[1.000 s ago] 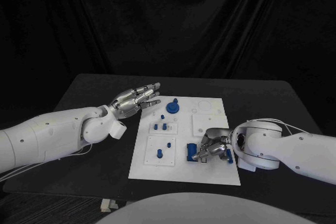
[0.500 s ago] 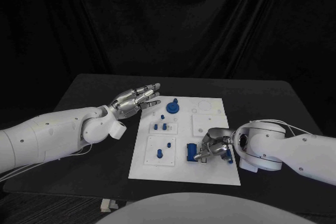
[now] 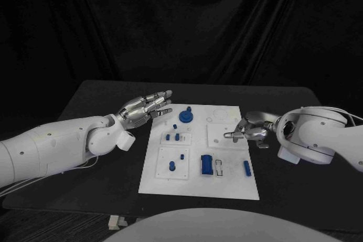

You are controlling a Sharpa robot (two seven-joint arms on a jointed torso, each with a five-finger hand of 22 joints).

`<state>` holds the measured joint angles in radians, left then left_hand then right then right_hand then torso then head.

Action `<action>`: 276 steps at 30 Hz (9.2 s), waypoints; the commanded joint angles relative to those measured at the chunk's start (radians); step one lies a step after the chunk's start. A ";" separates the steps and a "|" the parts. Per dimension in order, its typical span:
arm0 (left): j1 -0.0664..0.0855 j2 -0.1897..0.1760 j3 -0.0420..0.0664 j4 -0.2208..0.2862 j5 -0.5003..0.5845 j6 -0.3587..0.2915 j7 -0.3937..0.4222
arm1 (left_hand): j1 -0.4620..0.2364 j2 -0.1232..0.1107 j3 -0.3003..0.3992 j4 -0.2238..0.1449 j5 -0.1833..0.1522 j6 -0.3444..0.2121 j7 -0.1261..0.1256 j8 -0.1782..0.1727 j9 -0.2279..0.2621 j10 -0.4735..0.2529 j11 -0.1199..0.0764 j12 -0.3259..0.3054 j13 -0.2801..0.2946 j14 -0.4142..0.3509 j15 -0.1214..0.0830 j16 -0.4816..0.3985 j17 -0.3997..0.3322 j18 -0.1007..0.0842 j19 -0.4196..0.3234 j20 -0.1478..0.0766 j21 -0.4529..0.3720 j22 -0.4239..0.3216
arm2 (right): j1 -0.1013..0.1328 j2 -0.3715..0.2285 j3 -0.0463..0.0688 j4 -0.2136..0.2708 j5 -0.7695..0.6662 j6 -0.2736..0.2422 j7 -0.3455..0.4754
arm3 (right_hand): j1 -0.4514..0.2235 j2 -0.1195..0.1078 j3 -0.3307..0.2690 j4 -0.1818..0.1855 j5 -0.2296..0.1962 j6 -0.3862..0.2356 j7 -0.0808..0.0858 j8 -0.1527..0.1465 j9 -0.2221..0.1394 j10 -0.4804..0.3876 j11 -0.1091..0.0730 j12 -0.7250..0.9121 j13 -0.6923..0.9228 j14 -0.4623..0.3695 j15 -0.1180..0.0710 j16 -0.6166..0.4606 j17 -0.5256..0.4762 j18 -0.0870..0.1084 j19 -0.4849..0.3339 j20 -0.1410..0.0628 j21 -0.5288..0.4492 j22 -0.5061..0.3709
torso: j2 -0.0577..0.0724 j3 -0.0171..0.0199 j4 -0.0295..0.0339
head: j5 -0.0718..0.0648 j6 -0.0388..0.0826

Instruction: Assemble the parts on the task board

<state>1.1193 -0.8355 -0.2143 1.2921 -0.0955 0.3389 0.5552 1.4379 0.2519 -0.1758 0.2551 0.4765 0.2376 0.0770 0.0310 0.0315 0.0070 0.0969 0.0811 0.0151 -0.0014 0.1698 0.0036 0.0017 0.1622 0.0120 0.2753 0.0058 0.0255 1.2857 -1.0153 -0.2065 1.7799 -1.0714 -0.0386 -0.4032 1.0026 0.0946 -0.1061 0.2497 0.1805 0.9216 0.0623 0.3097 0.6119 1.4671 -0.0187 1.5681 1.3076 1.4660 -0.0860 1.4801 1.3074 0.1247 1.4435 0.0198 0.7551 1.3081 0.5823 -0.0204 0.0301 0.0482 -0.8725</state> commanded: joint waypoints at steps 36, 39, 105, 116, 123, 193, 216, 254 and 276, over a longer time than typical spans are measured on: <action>-0.002 0.002 0.001 -0.003 0.003 0.010 0.010 | 0.004 0.004 0.010 -0.002 0.006 0.005 0.004 0.005 0.001 0.002 0.014 0.014 0.003 0.005 0.007 0.002 0.001 0.015 -0.001 0.008 0.004 0.002 | -0.084 -0.035 -0.002 0.020 -0.387 0.144 -0.173 | 0.083 -0.045 0.030 -0.074 -0.012 0.167 -0.031 -0.045 -0.061 0.104 -0.024 0.003 0.263 0.079 -0.018 0.029 0.099 -0.010 0.030 -0.015 0.123 0.112 | -0.001 -0.0019 -0.0002 | -0.014 0.000; -0.002 0.002 0.001 -0.003 0.003 0.011 0.009 | 0.004 0.004 0.010 -0.002 0.006 0.005 0.004 0.005 0.001 0.002 0.014 0.014 0.003 0.005 0.007 0.002 0.001 0.015 -0.001 0.008 0.004 0.002 | -0.095 -0.034 -0.002 0.020 -0.383 0.146 -0.173 | 0.085 -0.046 0.031 -0.076 -0.010 0.169 -0.032 -0.042 -0.056 0.104 -0.025 0.003 0.263 0.080 -0.019 0.031 0.103 -0.010 0.031 -0.016 0.128 0.112 | -0.002 -0.0020 0.0001 | -0.014 0.000; -0.022 0.001 0.001 -0.007 0.003 0.025 -0.005 | 0.008 0.011 0.031 -0.011 0.008 0.032 0.030 0.011 0.004 0.013 0.050 0.047 0.008 0.006 -0.001 0.004 0.002 0.017 0.000 0.009 0.004 0.002 | -0.126 0.027 -0.001 -0.001 0.223 -0.064 -0.021 | 0.133 -0.109 0.500 -0.404 0.420 0.072 0.012 -0.110 0.030 0.104 0.013 0.003 0.263 0.074 0.012 0.037 0.086 -0.010 0.010 0.011 0.163 0.110 | -0.002 -0.0020 0.0008 | -0.005 0.000; -0.022 0.001 0.001 -0.006 0.003 0.024 -0.004 | 0.008 0.011 0.031 -0.011 0.008 0.032 0.028 0.011 0.004 0.014 0.051 0.047 0.008 0.006 -0.001 0.004 0.002 0.017 0.000 0.009 0.004 0.003 | -0.122 0.065 -0.001 -0.038 0.342 -0.040 -0.078 | 0.101 -0.106 0.493 -0.383 0.451 0.071 0.006 -0.095 0.031 0.104 0.008 0.003 0.263 0.072 0.009 0.034 0.075 -0.008 0.006 0.009 0.153 0.107 | -0.002 -0.0021 0.0008 | -0.010 0.000; -0.022 0.003 0.001 -0.007 0.003 0.025 -0.004 | 0.008 0.011 0.031 -0.011 0.008 0.032 0.028 0.011 0.004 0.014 0.051 0.047 0.008 0.006 -0.001 0.004 0.002 0.017 0.000 0.009 0.004 0.003 | -0.128 0.082 -0.001 -0.056 0.351 -0.031 -0.116 | 0.090 -0.100 0.483 -0.371 0.431 0.066 0.003 -0.087 0.032 0.104 0.006 0.003 0.263 0.071 0.007 0.032 0.067 -0.007 0.004 0.007 0.149 0.105 | -0.002 -0.0022 -0.0001 | -0.011 0.000; -0.024 0.013 0.001 -0.017 0.003 0.045 -0.035 | 0.007 0.011 0.037 -0.012 0.009 0.039 0.039 0.012 0.005 0.012 0.048 0.047 0.007 0.006 0.000 0.004 0.002 0.017 0.001 0.010 0.004 0.002 | -0.154 0.128 -0.001 -0.083 0.353 -0.022 -0.130 | -0.030 -0.097 0.374 -0.221 0.058 0.040 -0.002 -0.037 0.000 0.104 0.002 0.003 0.263 0.066 0.003 0.021 0.032 -0.003 -0.002 0.004 0.111 0.096 | -0.002 -0.0020 0.0000 | -0.006 0.000; -0.025 0.008 0.001 -0.015 0.003 0.045 -0.029 | 0.007 0.012 0.039 -0.013 0.009 0.042 0.041 0.013 0.005 0.013 0.049 0.049 0.008 0.006 0.001 0.005 0.002 0.017 0.001 0.010 0.005 0.003 | -0.134 0.066 -0.001 -0.008 0.229 -0.166 0.012 | -0.043 -0.103 0.281 -0.176 -0.016 0.052 -0.010 0.013 0.008 0.104 -0.003 0.003 0.263 0.067 -0.001 0.023 0.036 -0.001 0.001 0.002 0.107 0.096 | -0.002 -0.0020 0.0001 | -0.002 0.000; -0.025 -0.015 0.001 0.075 -0.188 -0.351 0.480 | 0.037 -0.048 -0.026 0.038 0.040 0.204 0.003 0.030 0.014 0.032 -0.047 0.169 0.018 0.001 -0.140 -0.004 -0.002 -0.009 -0.012 -0.163 -0.005 -0.025 | -0.131 0.018 -0.002 -0.107 0.713 -0.304 1.181 | 0.043 0.049 -0.201 0.042 -0.014 -0.641 -0.190 -0.252 -0.574 -1.457 -0.012 -1.404 -1.262 -1.465 0.156 -1.474 -1.306 0.047 -1.444 0.207 -0.755 -1.308 | -0.024 0.0047 -0.0049 | -0.022 0.000; -0.045 0.018 0.102 0.170 -0.043 -0.689 0.045 | -0.939 -0.252 0.176 -0.151 -0.303 -0.090 -0.077 -0.031 -0.032 -0.007 -0.097 0.002 -0.015 0.001 -0.170 -0.004 -0.002 -0.162 -0.012 -0.275 -0.006 -0.026 | -0.217 0.196 0.168 -0.192 1.005 -0.657 0.948 | -1.003 -0.095 0.106 -0.250 -0.181 -0.922 -0.062 -0.310 -0.612 -1.467 0.019 -1.568 -1.308 -1.466 0.086 -1.480 -1.307 -0.125 -1.444 -0.020 -0.755 -1.308 | -0.034 0.0153 -0.0218 | -0.040 0.185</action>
<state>1.0764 -0.8221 -0.1180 1.4488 -0.2076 -0.1799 0.6268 0.6760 0.0918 -0.0871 0.1383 0.2346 0.1996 0.0037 0.0085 0.0029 0.0014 0.0087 0.1123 0.0025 -0.0014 0.0088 0.0035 0.0011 0.0720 0.0026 0.0156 0.0058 0.0010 1.0760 -0.8261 -0.0431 1.5958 -0.1863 -0.5527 0.6053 0.0060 -0.0010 -0.0026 0.0000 0.0035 0.0034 -0.0001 0.0035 0.0009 -0.0009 -0.0043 0.0036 0.0009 0.0003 0.0052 0.0044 0.0010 0.0072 0.0002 0.0051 0.0037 0.0011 0.5516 -0.0085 0.0142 0.0114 -0.7201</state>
